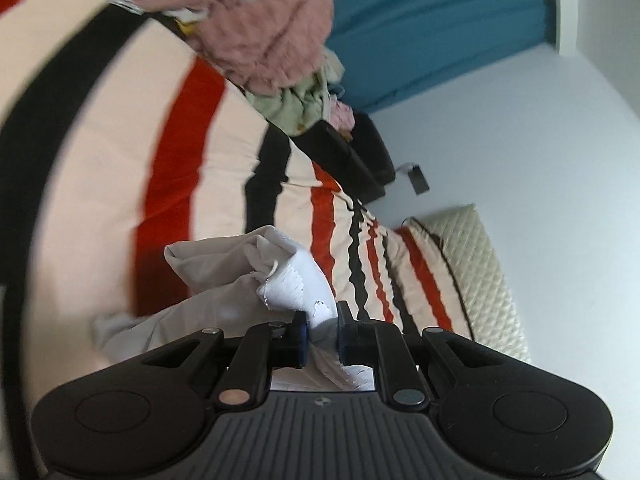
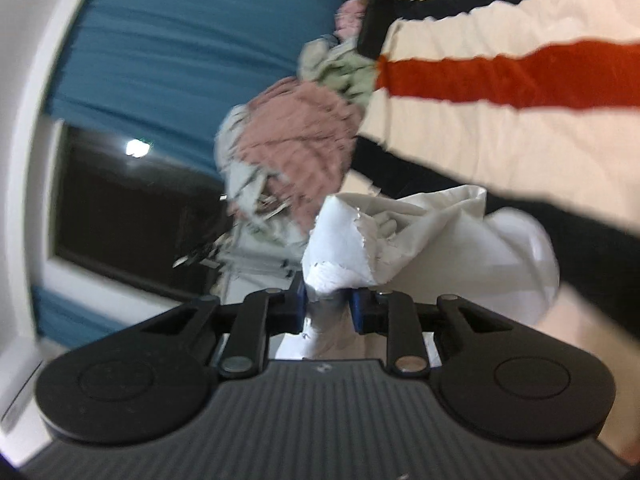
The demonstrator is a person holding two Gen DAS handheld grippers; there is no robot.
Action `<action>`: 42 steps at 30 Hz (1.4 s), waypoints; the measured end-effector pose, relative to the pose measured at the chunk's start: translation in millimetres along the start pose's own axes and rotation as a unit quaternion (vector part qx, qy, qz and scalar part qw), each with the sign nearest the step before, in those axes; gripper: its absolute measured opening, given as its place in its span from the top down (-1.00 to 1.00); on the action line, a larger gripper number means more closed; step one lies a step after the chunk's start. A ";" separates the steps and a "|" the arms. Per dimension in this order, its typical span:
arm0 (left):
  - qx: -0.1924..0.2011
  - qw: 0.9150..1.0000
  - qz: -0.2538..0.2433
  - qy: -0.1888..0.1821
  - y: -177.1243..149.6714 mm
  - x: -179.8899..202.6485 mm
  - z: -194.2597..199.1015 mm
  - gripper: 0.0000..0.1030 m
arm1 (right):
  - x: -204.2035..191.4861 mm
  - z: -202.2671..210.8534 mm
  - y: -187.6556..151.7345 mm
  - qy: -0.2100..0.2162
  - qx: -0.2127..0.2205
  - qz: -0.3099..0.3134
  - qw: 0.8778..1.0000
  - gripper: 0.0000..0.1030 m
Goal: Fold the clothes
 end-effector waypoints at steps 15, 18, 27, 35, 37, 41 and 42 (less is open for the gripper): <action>0.042 0.989 -0.141 -0.030 46.0 43.2 -211.7 0.73 | 1.6 -152.3 106.2 0.036 0.085 0.097 0.991 0.58; -0.003 0.988 -0.154 0.016 4.6 -19.6 -221.4 0.73 | 69.6 -165.6 73.3 -0.033 0.043 0.086 0.995 0.58; -0.053 0.971 -0.225 0.066 -49.3 -58.1 -182.9 0.68 | 151.5 -124.0 -0.8 -0.155 -0.050 0.050 0.985 0.57; -0.021 0.955 -0.295 0.035 -32.6 34.4 -81.3 0.54 | 51.7 -50.3 1.6 -0.129 -0.049 0.181 0.974 0.56; -0.006 0.950 -0.312 0.022 -28.0 63.2 -51.3 0.44 | 23.3 -28.6 1.8 -0.114 -0.038 0.210 0.970 0.56; 0.023 0.938 -0.346 0.001 -31.1 119.0 9.5 0.07 | -33.6 14.3 -1.3 -0.087 -0.013 0.266 0.960 0.38; 0.028 0.933 -0.358 -0.003 -34.6 130.4 25.6 -0.04 | -44.5 25.1 -2.2 -0.080 -0.004 0.278 0.957 0.00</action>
Point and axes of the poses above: each gripper's, at about its wrist camera, not at the fingertips, and z roughly against the way its jaws point, x to its right, y to its top, the point moved 9 cm from there along -z, roughly the way its jaws point, and after that the axes turned 12 degrees about x, right-handed, at the moved point
